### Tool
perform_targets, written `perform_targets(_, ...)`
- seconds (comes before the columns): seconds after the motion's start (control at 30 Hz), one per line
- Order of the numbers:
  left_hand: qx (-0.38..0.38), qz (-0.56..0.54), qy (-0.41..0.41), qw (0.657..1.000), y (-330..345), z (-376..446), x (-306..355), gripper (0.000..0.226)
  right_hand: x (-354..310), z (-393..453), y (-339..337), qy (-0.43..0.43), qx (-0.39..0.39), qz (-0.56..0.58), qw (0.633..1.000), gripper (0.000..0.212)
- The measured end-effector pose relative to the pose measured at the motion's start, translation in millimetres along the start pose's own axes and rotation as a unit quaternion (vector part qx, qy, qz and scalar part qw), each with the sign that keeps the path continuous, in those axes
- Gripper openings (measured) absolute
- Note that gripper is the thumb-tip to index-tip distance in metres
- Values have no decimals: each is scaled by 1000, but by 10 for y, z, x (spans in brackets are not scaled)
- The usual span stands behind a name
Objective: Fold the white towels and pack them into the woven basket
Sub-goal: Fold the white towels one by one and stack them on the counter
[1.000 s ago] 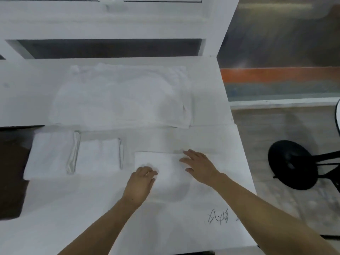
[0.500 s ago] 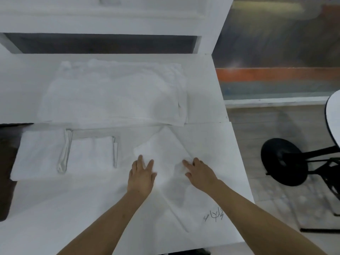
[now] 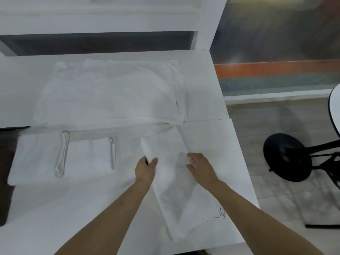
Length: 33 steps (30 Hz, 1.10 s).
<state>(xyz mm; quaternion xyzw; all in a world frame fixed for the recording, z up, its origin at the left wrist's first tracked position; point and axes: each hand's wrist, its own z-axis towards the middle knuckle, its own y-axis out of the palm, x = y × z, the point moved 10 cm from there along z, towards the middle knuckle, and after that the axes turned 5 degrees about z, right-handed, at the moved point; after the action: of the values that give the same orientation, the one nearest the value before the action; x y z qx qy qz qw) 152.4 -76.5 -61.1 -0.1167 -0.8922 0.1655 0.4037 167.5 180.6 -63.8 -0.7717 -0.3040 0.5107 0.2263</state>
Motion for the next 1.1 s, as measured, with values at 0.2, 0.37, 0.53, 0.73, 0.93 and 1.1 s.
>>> perform_targets(0.2, -164, -135, 36, 977, 208, -324, 316, 27, -132, 281, -115, 97, 28, 245, 964, 57)
perform_targets(0.37, -274, -265, 33, 924, 241, -647, 713, 39, -290, 327, -213, 116, -44, 423, 898, 47)
perform_targets(0.53, -303, -301, 70, 902, 62, -794, 1157, 49, -529, 294, -427, 110, -73, 482, 866, 39)
perform_targets(0.73, -306, -263, 128, 906, -271, -822, 1725, 53, -1035, 187, -1004, 50, -60, 490, 868, 40)
perform_targets(0.93, -160, -65, 319, 932, -978, -856, 2256, 31, -1530, -48, -1748, -63, 57, 457, 886, 58)
perform_targets(1.1, -57, 100, 392, 913, -1207, -911, 1979, 34, -1715, -506, -1709, -95, 33, 348, 932, 47)
